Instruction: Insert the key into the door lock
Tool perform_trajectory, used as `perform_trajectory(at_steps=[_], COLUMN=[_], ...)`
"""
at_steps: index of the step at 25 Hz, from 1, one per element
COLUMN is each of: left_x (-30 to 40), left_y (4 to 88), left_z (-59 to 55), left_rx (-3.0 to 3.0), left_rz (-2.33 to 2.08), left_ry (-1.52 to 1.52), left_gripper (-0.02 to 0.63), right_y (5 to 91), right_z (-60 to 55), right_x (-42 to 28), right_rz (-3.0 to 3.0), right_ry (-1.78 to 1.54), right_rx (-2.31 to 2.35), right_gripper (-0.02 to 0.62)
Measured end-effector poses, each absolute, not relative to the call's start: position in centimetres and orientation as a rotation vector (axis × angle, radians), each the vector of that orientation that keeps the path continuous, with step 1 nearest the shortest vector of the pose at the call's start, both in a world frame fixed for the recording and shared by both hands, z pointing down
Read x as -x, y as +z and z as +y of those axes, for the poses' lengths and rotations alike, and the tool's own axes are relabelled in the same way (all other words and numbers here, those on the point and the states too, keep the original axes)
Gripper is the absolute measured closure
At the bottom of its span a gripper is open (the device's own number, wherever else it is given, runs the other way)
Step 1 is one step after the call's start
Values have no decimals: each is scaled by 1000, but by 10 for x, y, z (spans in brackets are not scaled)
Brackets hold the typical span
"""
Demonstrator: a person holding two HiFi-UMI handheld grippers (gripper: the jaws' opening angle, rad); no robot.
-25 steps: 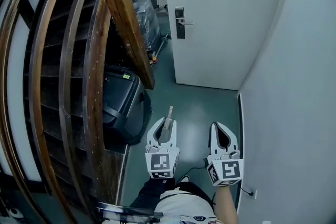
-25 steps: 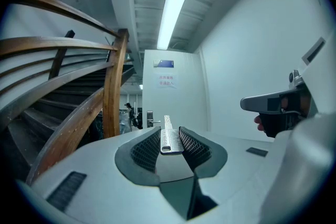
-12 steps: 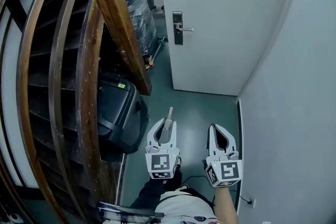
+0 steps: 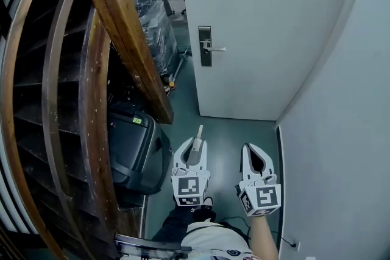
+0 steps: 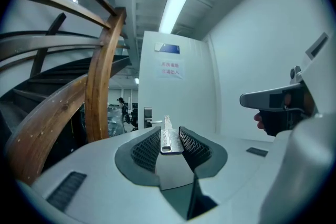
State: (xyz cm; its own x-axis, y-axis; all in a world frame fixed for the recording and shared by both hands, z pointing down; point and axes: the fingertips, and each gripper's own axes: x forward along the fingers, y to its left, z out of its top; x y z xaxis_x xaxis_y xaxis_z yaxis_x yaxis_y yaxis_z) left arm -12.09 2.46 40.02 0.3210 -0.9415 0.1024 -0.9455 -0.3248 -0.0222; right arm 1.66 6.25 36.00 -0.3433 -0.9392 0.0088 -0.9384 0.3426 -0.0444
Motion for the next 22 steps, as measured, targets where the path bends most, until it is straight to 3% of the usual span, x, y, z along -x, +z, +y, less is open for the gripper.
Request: perform_trajectory(at_steps=[10,22], left_x=[119,90], left_y=[422,448], left_z=[-47,-140], left_rx=[-2517,-2443], left_rz=[-1717,-1727], left_ry=[208,245], left_gripper=[489,489], right_y=[371,391], right_z=[2,-81], right_x=[-13,-58], right_rz=[2554,2545], right_ry=[-100,-167], right_rx=[1848,1850], right_gripper=[591,591])
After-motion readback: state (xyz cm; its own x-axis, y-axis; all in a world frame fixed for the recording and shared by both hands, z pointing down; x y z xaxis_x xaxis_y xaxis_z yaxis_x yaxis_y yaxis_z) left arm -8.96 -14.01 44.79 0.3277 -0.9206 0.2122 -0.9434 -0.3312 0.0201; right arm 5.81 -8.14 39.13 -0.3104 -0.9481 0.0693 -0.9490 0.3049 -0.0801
